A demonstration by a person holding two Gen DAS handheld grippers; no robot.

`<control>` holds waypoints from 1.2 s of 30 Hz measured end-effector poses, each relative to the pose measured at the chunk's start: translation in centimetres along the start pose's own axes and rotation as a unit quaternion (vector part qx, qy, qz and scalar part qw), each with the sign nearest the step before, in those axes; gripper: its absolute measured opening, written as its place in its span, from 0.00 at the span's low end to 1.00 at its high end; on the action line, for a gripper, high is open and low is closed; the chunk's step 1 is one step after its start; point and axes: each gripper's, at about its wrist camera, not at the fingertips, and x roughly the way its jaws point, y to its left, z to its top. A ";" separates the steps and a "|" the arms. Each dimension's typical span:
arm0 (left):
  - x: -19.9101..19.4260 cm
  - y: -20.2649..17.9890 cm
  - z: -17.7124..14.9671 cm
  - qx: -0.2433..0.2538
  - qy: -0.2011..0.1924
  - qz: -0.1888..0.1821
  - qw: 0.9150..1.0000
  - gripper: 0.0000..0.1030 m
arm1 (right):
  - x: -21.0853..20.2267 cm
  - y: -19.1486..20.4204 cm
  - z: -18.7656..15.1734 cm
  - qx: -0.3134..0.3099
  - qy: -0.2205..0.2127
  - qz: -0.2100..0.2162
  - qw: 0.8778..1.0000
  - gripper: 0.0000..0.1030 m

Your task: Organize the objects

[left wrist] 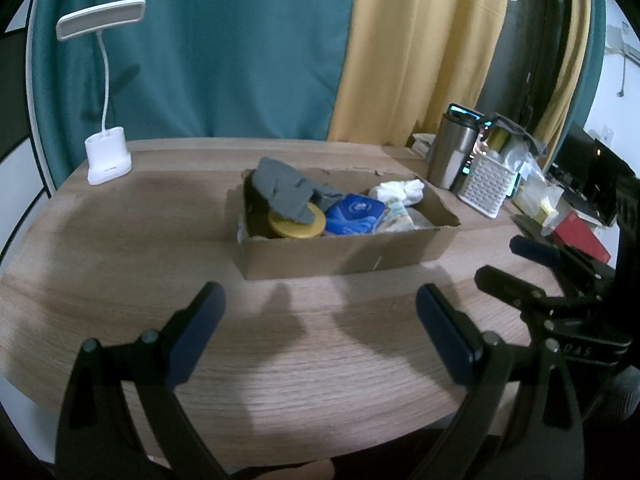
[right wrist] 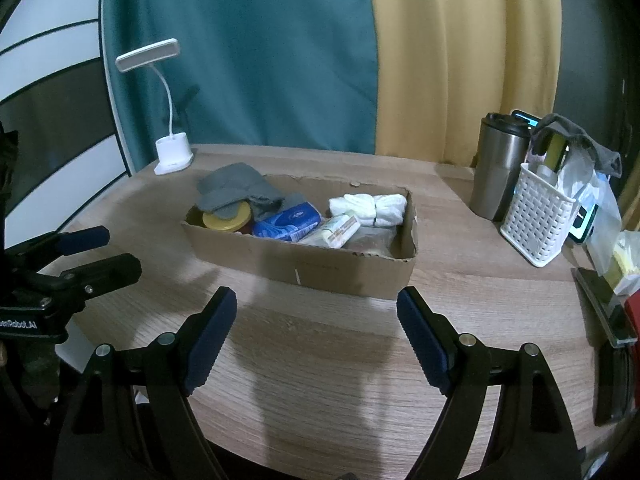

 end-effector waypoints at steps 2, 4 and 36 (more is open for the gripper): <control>0.0 0.0 0.0 0.000 0.000 0.000 1.000 0.95 | 0.0 0.0 0.0 0.000 0.000 0.000 1.000 0.82; 0.0 0.0 0.0 0.000 0.000 0.000 1.000 0.95 | 0.0 0.0 0.0 0.000 0.001 0.001 1.000 0.82; 0.3 0.1 -0.4 -0.001 0.004 -0.001 1.000 0.95 | 0.6 0.2 -0.1 0.002 0.010 0.006 1.000 0.82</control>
